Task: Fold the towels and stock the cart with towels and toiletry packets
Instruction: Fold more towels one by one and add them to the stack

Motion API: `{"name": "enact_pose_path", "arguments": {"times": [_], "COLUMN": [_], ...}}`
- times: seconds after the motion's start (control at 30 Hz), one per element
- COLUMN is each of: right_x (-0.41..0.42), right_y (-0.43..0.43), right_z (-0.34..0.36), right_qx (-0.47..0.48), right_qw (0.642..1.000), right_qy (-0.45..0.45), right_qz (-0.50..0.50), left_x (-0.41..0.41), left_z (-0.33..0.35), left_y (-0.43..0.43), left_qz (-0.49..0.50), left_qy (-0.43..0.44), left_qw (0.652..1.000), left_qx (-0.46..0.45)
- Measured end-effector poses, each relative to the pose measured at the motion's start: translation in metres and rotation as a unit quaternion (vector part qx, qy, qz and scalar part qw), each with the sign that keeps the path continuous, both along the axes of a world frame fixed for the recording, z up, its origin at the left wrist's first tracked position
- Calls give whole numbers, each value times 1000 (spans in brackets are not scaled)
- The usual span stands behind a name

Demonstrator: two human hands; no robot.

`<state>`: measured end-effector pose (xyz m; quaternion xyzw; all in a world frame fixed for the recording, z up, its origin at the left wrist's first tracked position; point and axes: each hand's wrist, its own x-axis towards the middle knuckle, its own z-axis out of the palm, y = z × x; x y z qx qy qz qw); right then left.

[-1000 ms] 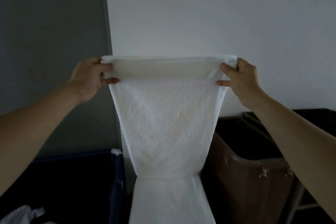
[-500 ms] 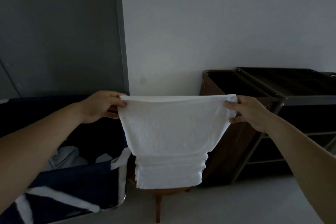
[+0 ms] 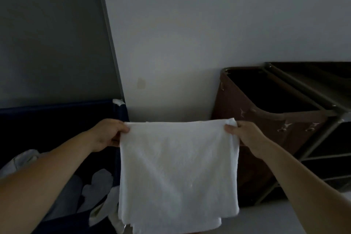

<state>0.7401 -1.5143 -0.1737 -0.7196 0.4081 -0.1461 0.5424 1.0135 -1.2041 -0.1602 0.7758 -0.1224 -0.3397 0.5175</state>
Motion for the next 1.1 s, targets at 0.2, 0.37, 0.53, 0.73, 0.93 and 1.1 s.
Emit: {"name": "enact_pose_path", "arguments": {"times": [0.2, 0.37, 0.53, 0.73, 0.93, 1.1], "right_x": [66, 80, 86, 128, 153, 132], "right_y": [-43, -51, -61, -102, -106, -96], "right_z": [-124, -176, -169, -123, -162, -175], "right_qx": [53, 64, 62, 33, 40, 11], "right_qw": [995, 988, 991, 991, 984, 987], "right_qy": [79, 136, 110, 6, 129, 99], "right_qz": [-34, -42, -51, -129, -116, -127], "left_x": [46, 44, 52, 115, 124, 94], "left_z": [-118, -179, -181, -144, -196, -212], "left_y": [-67, -85, -90, -152, -167, -140], "left_qz": [54, 57, 53, 103, 2, 31], "left_qy": [40, 108, 80, -30, -87, -107], "left_qw": [995, 989, 994, 994, 981, 981], "left_qx": [69, 88, 52, -2, 175, 158]}}
